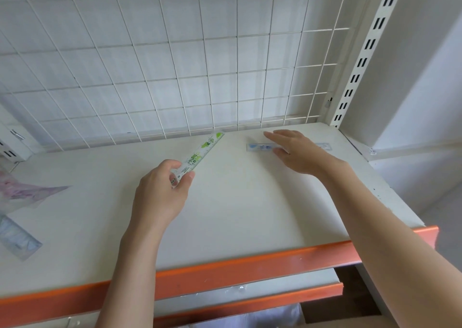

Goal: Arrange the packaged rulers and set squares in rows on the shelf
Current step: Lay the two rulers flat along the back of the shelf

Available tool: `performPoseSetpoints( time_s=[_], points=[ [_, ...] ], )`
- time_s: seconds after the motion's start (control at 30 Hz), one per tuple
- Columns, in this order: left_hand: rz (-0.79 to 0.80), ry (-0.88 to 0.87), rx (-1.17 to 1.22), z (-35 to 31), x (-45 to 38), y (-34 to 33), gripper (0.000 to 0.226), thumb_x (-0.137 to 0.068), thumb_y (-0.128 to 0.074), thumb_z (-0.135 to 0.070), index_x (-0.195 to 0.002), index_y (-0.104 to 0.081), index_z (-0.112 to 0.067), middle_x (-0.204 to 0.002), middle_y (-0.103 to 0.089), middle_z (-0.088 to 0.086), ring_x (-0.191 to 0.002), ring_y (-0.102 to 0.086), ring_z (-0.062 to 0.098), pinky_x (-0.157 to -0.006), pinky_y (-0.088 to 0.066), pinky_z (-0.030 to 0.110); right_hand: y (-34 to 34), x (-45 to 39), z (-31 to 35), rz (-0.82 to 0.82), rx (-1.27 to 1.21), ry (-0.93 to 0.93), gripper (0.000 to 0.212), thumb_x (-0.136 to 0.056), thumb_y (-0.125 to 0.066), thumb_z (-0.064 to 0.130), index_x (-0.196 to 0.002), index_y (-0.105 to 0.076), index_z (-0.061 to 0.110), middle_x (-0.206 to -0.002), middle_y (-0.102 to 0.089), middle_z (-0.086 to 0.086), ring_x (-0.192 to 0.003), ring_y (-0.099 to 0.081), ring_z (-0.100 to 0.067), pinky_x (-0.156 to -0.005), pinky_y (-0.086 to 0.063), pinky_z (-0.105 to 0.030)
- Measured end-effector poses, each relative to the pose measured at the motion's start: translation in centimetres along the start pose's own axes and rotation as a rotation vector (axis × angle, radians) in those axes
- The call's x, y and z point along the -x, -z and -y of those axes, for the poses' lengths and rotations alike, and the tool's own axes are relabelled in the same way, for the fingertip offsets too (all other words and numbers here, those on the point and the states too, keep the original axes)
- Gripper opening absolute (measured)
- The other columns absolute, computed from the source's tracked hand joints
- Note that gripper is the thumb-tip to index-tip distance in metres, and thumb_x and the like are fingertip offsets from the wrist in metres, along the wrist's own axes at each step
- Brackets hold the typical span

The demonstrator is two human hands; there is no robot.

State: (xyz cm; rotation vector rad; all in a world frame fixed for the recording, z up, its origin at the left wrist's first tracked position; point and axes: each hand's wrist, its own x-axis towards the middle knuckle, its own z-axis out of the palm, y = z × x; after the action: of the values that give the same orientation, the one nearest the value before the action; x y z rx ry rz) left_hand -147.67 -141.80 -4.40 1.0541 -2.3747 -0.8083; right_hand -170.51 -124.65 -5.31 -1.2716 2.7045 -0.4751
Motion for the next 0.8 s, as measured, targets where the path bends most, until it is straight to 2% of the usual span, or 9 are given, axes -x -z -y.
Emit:
performPoseSetpoints(
  time_s=[0.13,0.27,0.4,0.6,0.8],
  points=[
    [0.026,-0.026,0.001,-0.6,0.1,-0.7,0.034,-0.089,-0.058,-0.035,-0.119,-0.059,-0.019,-0.098,-0.057,-0.003,-0.086,-0.052,0.019,-0.082,-0.042,0.030,-0.5,1.4,1.6,-0.038,0.079,-0.107,0.042,-0.101,-0.032,0.032,-0.136,-0.045,0.015,-0.142,-0.042,-0.009,-0.131,-0.033,-0.030,-0.106,-0.033,-0.040],
    [0.037,-0.047,-0.008,-0.8,0.3,-1.3,0.034,-0.089,-0.058,-0.034,-0.119,-0.060,-0.018,-0.100,-0.057,-0.002,-0.084,-0.051,0.019,-0.083,-0.043,0.032,-1.4,2.0,2.0,0.003,0.110,-0.169,0.042,-0.099,-0.031,0.041,-0.128,-0.046,0.014,-0.132,-0.045,-0.008,-0.126,-0.035,-0.030,-0.101,-0.034,-0.040],
    [0.036,-0.046,-0.016,-0.7,0.4,-1.3,0.033,-0.090,-0.057,-0.034,-0.119,-0.060,-0.018,-0.105,-0.060,0.001,-0.083,-0.049,0.019,-0.083,-0.042,0.032,-1.3,2.1,1.5,0.022,0.067,-0.133,0.039,-0.099,-0.034,0.038,-0.122,-0.051,0.013,-0.127,-0.047,-0.007,-0.127,-0.035,-0.030,-0.101,-0.032,-0.036],
    [0.046,-0.075,-0.014,-0.6,0.4,-1.6,0.032,-0.090,-0.058,-0.029,-0.120,-0.060,-0.016,-0.107,-0.059,0.005,-0.093,-0.055,0.022,-0.086,-0.042,0.032,-0.5,2.3,1.1,0.019,0.064,-0.096,0.039,-0.099,-0.037,0.034,-0.131,-0.050,0.014,-0.137,-0.045,-0.007,-0.132,-0.035,-0.026,-0.106,-0.027,-0.032],
    [0.038,-0.096,-0.044,-0.4,0.3,-1.8,0.032,-0.089,-0.060,-0.028,-0.119,-0.061,-0.017,-0.104,-0.056,0.006,-0.105,-0.052,0.027,-0.092,-0.042,0.036,-0.7,2.1,1.1,0.006,0.063,-0.102,0.042,-0.100,-0.037,0.034,-0.137,-0.044,0.018,-0.143,-0.041,-0.005,-0.135,-0.031,-0.026,-0.109,-0.023,-0.032]
  ],
)
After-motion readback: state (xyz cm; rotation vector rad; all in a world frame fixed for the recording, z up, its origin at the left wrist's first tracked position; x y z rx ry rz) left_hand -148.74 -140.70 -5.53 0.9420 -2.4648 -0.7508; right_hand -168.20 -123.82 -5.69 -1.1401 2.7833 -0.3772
